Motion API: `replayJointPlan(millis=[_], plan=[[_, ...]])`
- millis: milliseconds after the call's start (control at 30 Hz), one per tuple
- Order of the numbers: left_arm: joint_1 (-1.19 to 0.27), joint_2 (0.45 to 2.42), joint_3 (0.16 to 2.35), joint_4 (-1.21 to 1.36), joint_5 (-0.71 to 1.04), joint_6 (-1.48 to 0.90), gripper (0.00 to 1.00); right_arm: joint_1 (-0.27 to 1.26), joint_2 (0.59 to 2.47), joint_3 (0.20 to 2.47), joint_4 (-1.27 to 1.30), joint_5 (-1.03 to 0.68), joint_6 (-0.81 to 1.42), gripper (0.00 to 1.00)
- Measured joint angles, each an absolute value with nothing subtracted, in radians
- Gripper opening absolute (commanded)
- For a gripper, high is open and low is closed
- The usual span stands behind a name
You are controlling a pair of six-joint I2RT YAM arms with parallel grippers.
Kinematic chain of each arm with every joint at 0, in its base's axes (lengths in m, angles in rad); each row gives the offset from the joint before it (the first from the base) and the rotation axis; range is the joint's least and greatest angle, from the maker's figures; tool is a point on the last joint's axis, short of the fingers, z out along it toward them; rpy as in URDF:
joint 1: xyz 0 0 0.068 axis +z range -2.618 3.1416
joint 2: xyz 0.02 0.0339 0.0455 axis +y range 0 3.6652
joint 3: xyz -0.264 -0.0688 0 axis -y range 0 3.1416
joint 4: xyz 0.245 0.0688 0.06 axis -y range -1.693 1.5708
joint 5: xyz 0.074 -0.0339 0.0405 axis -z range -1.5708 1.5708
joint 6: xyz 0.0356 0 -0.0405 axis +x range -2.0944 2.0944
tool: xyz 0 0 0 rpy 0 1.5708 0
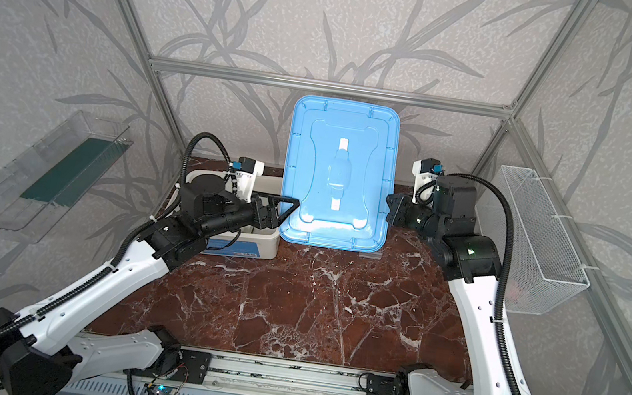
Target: Organize the chemistry lab equipment
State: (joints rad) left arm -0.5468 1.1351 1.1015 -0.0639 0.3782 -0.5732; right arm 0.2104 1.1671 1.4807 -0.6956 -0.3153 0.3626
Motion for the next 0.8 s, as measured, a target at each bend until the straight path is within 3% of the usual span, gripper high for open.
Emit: replayJointPlan(millis=[100,367,567,600,633,667,733,767,800], plan=[[-0.550,1.135,1.102,-0.010,0.417,-0.606,0.64,0.210,1.170,1.449,-0.679,-0.343,0.382,0.00],[-0.557,1.129,1.097,0.039,0.451,-0.645,0.30,0.210,1.189,1.415,-0.635,-0.363,0.402,0.00],[-0.556,1.127,1.097,-0.013,0.443,-0.635,0.19,0.231,1.222,1.394,-0.595,-0.362,0.403,0.02],[-0.556,1.126,1.099,-0.025,0.439,-0.632,0.16,0.234,1.229,1.393,-0.591,-0.360,0.403,0.10],[-0.556,1.126,1.102,-0.037,0.434,-0.625,0.14,0.235,1.237,1.394,-0.589,-0.360,0.403,0.25],[-0.557,1.126,1.109,-0.053,0.429,-0.615,0.11,0.236,1.244,1.394,-0.585,-0.364,0.409,0.53],[-0.562,1.126,1.131,-0.115,0.409,-0.577,0.06,0.239,1.259,1.394,-0.568,-0.374,0.415,0.77],[-0.566,1.126,1.147,-0.159,0.388,-0.552,0.04,0.241,1.264,1.394,-0.565,-0.376,0.417,1.00],[-0.572,1.126,1.163,-0.200,0.364,-0.522,0.03,0.242,1.270,1.398,-0.566,-0.376,0.419,0.99]])
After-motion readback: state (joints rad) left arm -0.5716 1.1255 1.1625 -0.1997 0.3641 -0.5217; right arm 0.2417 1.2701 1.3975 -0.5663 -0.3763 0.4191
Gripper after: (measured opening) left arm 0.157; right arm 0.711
